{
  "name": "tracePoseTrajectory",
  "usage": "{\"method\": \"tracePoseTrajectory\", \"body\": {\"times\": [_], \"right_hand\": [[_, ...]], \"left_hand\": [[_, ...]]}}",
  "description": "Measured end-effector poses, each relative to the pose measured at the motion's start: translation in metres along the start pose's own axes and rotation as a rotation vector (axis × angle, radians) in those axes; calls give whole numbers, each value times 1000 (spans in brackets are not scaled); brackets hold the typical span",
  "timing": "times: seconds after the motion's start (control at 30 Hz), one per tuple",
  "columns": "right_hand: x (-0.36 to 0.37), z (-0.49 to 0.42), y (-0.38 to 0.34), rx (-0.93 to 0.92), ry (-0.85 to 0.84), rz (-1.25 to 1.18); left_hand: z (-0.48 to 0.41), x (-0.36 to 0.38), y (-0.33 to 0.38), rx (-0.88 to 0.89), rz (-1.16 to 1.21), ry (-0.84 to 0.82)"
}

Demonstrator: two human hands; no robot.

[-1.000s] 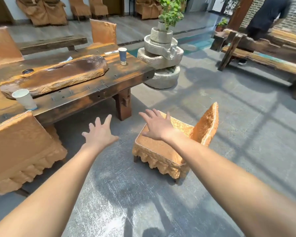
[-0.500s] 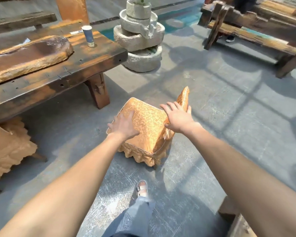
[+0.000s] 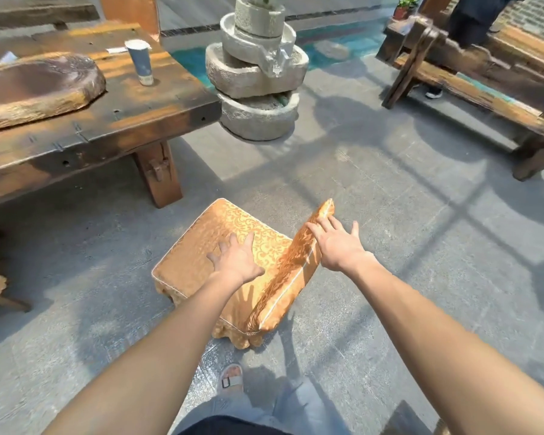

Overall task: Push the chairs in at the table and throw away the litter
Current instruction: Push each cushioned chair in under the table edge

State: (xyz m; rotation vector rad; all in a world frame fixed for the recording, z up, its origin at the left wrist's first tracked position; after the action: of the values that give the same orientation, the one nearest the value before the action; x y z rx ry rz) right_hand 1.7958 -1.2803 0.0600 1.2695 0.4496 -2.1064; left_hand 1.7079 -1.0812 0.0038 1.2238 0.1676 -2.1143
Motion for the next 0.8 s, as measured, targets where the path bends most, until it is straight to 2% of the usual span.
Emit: {"method": "tracePoseTrajectory", "body": {"times": [0.13,0.43,0.57,0.67,0.73,0.8], "right_hand": [[9,-42,27,-67,-37,30],[35,-119,65,-338,-377,333],[60,-148,91,-487,-461,478],[75,-156,101,-625,-440,509],[75,-153,103,-713,-335,489],[75,-148,106,-765,-252,457]], "left_hand": [[-22,0,4,-74,55,10],[-48,38,8,-373,230,2],[-33,76,29,-538,290,-32],[-13,113,49,-614,347,-113],[1,135,60,-641,360,-174],[14,151,71,-626,264,-197]]}}
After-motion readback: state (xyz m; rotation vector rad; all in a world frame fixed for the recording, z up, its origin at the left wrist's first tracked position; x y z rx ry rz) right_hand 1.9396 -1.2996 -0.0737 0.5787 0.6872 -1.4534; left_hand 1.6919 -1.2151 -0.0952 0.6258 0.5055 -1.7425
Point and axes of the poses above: each hand's wrist, its own z-axis away from the middle knuckle, its own x-axis out of the palm, y = z × x, the point moved 7 cm from there along -z, towards the middle knuckle, and after that the axes turned 15 degrees about -x, right-handed, at the moved point
